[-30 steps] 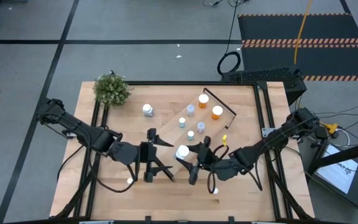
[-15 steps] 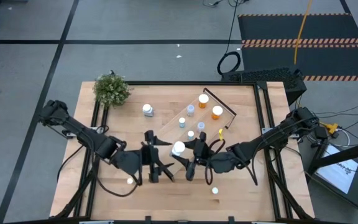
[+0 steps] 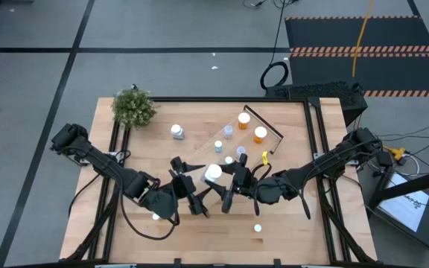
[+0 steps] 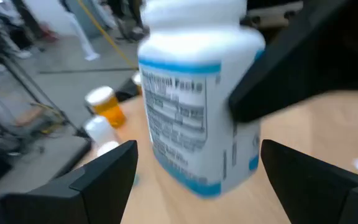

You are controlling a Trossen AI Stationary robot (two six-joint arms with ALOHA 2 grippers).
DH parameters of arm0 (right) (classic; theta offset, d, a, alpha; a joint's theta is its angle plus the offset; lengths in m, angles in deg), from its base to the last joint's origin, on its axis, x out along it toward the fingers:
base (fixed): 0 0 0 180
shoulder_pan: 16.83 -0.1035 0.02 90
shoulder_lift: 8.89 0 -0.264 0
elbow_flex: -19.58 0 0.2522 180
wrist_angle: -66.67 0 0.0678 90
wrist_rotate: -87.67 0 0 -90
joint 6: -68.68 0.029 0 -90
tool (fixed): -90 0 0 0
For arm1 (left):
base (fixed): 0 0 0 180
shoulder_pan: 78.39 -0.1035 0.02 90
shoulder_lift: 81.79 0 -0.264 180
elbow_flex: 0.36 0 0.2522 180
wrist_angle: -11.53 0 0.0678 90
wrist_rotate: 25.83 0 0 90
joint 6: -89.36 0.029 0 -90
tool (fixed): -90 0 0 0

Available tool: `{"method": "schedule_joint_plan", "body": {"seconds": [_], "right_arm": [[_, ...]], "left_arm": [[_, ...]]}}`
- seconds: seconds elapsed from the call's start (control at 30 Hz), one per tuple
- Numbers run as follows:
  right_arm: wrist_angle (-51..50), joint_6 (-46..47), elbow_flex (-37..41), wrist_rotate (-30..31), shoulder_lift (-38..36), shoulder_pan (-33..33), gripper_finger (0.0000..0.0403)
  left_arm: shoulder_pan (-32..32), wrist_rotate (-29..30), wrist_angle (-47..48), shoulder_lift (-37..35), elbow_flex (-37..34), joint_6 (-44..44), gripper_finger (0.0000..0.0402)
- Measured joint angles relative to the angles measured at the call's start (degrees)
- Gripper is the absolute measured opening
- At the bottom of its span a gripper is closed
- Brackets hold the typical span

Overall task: Pick and place medicine bottles onto shelf by color
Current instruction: Put the bottom white pill bottle on the shelf

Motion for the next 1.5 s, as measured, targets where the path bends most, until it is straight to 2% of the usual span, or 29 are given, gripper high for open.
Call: {"method": "schedule_joint_plan", "body": {"seconds": [0.33,0.47,0.7,0.87,1.03,1.2,1.5], "right_arm": [[-0.18,-0.90,0.00,-0.15,0.00,1.85,0.0234],[-0.16,-1.14,0.01,-0.07,0.00,1.85,0.0234],[-0.10,-1.12,0.02,-0.09,0.00,1.87,0.0239],[-0.01,-0.92,0.02,-0.78,0.00,1.91,0.0239],[0.32,-2.00,0.07,-1.42,0.00,1.89,0.0240],[0.30,-2.03,0.07,-4.65,-0.39,1.65,0.0244],[0.03,-2.20,0.12,-12.21,-1.41,1.15,0.0300]], "left_arm": [[-0.14,9.63,-8.39,2.34,0.00,8.09,0.0338],[-0.16,11.91,-8.60,2.42,0.00,7.92,0.0313],[-0.57,10.51,-8.17,2.42,0.01,7.15,0.0246],[-0.64,10.52,-8.08,2.42,0.02,6.33,0.0221],[-0.41,10.74,-8.06,2.42,0.00,6.10,0.0214],[1.27,11.12,-8.18,2.42,0.01,6.04,0.0213],[3.66,9.55,-8.22,2.38,0.02,5.76,0.0211]]}}
